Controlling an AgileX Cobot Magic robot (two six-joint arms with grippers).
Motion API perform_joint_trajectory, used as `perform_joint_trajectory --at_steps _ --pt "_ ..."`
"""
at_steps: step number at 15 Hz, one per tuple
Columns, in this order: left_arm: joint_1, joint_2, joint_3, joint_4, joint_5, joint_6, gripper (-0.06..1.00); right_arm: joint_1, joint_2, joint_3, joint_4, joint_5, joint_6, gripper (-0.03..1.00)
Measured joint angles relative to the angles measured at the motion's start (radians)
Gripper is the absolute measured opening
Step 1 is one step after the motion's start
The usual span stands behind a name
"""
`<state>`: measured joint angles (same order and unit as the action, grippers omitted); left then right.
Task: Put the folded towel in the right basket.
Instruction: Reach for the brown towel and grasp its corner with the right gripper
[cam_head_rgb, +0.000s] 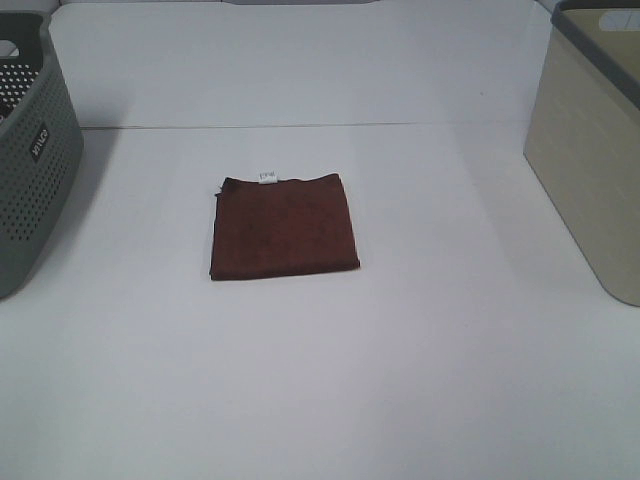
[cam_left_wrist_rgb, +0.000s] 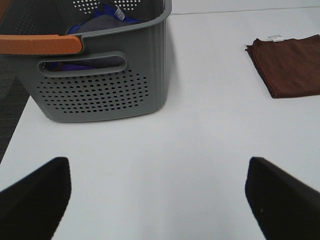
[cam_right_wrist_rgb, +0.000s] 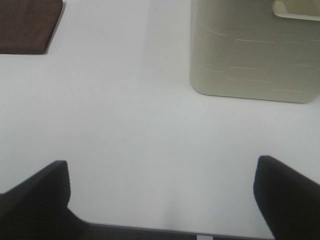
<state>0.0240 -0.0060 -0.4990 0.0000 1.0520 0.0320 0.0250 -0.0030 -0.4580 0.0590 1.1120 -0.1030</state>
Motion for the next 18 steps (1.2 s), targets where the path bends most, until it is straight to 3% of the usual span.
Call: perform_joint_trajectory --at_steps 18 --pt "0.000 0.000 0.000 0.000 0.000 0.000 0.88 0.000 0.000 0.000 0.000 0.000 0.000 0.96"
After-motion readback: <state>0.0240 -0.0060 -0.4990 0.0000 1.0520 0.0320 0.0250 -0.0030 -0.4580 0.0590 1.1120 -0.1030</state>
